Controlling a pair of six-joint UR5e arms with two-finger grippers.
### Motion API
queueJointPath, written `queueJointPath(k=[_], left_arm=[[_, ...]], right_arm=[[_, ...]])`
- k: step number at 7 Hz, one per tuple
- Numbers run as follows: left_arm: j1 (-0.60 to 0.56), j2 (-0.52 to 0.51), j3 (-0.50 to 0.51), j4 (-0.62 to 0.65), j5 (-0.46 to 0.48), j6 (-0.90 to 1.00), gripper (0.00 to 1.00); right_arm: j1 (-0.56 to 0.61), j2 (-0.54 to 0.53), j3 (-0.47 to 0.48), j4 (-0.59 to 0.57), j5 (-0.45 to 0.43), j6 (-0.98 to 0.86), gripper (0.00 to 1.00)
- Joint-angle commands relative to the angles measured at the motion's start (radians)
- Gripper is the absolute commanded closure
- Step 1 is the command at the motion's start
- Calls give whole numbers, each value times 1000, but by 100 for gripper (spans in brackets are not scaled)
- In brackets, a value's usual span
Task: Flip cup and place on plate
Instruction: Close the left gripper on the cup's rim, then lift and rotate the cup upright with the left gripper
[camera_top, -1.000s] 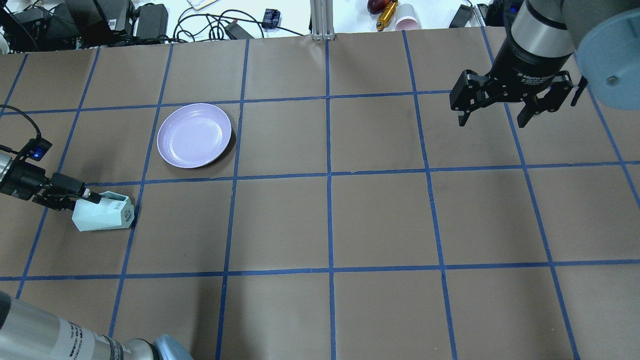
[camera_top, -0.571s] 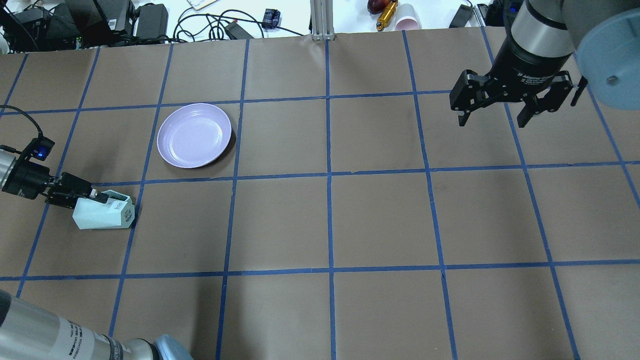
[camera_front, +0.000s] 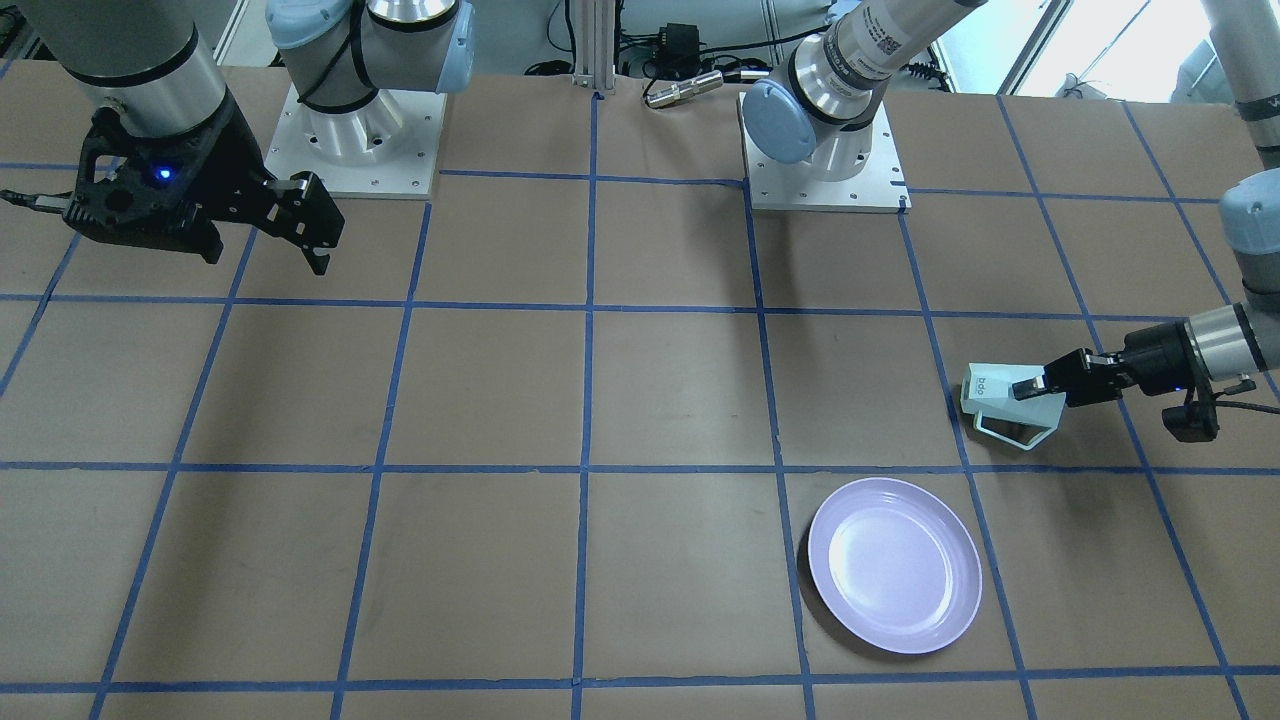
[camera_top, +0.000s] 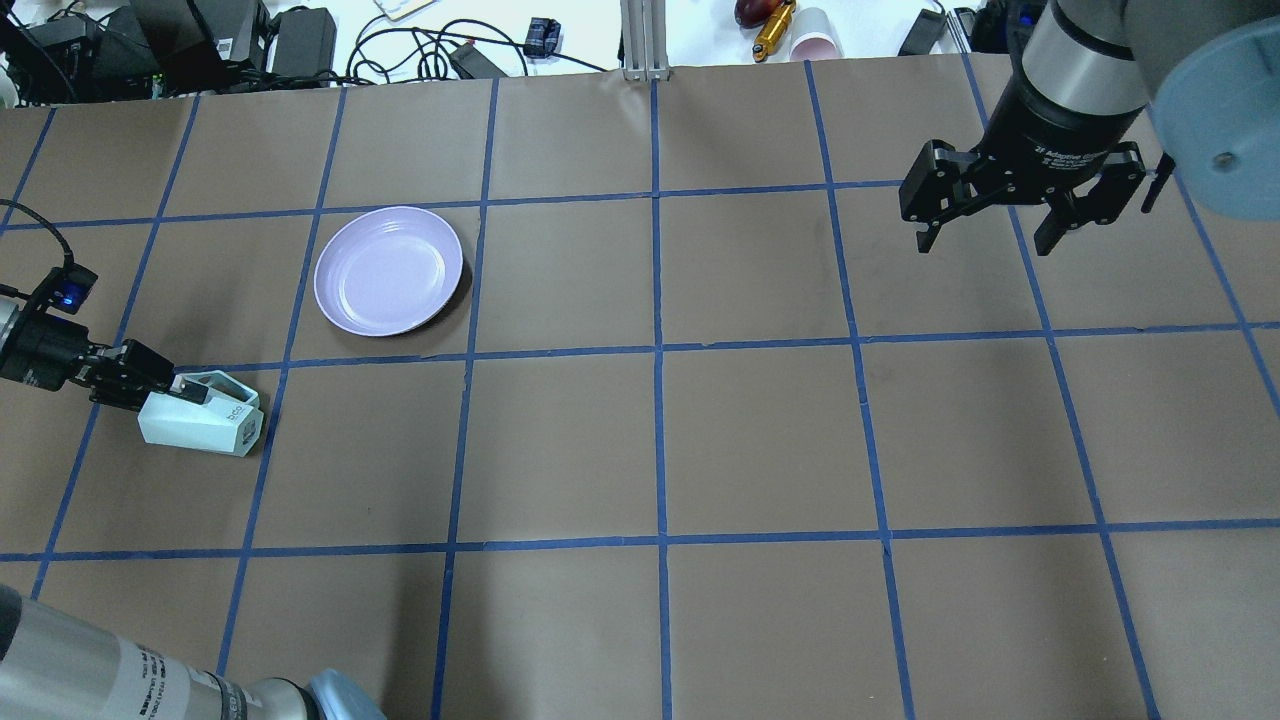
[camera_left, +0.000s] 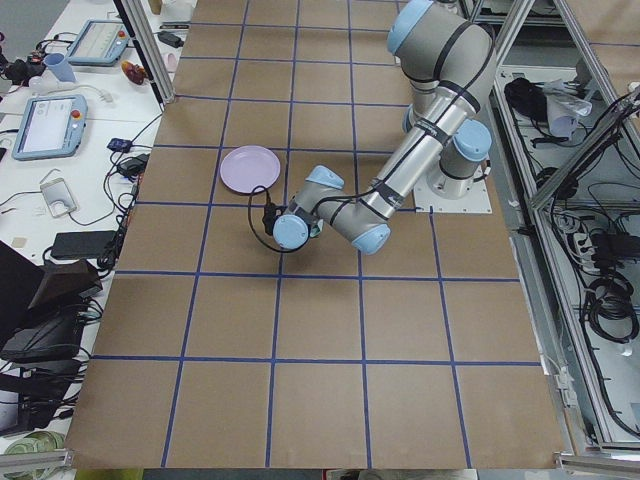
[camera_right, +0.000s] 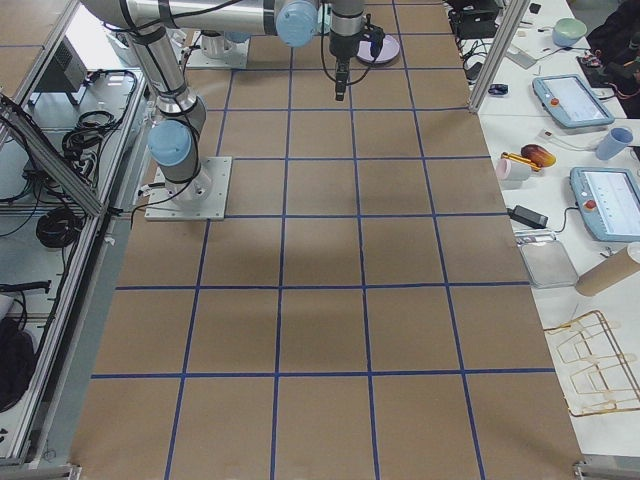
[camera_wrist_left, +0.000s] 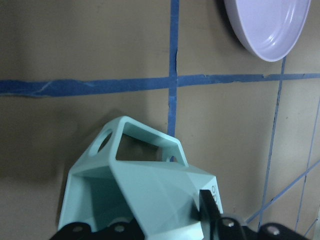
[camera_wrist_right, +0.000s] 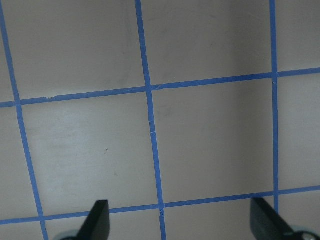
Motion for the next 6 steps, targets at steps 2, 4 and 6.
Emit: queueJointPath(k=[2,4,6], left_arm=[[-16,36,36,-3,9,-124,100],[-22,62,71,-1,52,-174,100],[-116,112,171,2,197,-260,100]], right_arm=[[0,0,-1,0,0,0,0],[0,0,-1,0,0,0,0],[0,0,-1,0,0,0,0]])
